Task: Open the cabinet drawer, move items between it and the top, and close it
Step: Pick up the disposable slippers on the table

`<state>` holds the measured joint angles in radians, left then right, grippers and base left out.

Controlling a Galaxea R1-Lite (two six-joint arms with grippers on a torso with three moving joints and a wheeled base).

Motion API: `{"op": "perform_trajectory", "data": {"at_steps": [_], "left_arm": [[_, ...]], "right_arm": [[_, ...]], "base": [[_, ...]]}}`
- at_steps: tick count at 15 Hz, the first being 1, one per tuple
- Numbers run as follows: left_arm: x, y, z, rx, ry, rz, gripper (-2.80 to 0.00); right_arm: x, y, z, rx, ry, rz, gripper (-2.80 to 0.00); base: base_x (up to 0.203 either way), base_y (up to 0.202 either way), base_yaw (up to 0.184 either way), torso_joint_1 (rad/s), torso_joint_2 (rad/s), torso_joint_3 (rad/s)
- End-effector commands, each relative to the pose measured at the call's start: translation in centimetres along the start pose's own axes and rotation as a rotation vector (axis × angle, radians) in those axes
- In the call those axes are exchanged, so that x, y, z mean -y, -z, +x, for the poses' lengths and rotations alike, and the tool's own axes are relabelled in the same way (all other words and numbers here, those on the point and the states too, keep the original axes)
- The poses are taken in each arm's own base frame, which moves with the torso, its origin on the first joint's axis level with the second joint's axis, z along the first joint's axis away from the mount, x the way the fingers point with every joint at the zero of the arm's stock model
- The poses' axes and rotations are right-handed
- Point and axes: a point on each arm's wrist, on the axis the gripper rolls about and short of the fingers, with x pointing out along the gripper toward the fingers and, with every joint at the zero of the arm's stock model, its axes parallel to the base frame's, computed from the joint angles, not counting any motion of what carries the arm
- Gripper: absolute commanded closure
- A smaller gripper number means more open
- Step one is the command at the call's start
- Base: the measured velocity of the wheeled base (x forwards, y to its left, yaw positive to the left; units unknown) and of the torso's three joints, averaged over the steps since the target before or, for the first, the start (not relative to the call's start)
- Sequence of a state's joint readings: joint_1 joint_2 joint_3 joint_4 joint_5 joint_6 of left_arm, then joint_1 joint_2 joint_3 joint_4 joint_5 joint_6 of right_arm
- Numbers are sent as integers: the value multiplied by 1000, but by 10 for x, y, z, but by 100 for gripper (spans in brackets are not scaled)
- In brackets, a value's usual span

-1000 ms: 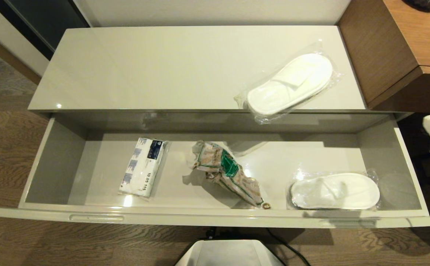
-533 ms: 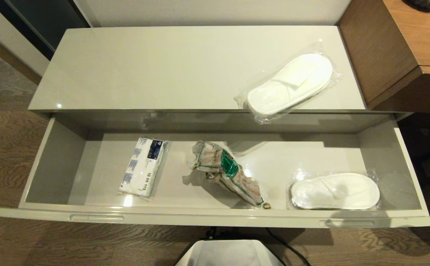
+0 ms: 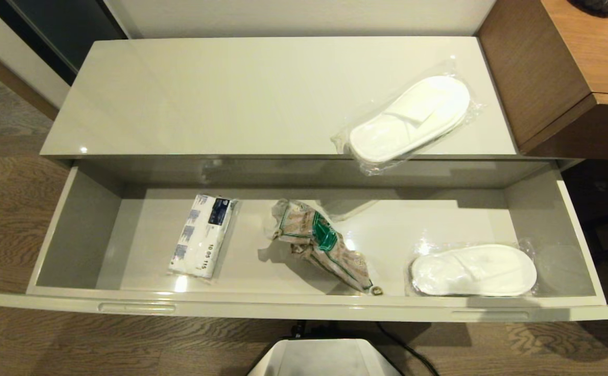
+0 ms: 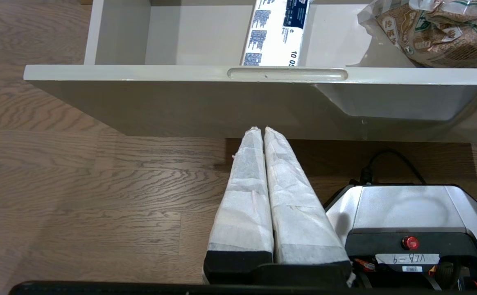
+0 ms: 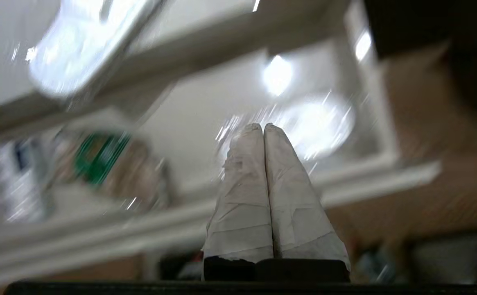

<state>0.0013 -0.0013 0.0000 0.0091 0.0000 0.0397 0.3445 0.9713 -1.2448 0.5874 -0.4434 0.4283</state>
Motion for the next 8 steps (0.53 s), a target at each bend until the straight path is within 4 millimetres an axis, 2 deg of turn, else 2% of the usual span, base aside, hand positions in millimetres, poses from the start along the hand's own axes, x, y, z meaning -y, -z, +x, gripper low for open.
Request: {"op": "perform_trajectory", "data": {"at_steps": [1,8], "left_arm": [[0,0,0,-1,0,0,0],[0,0,0,-1,0,0,0]], "right_arm": [[-5,11,14,-197,-31,105,0],[-19,19,48,-337,-30,214,0]], "base": [[0,0,0,0,0,0],[0,0,0,0,0,0]]}}
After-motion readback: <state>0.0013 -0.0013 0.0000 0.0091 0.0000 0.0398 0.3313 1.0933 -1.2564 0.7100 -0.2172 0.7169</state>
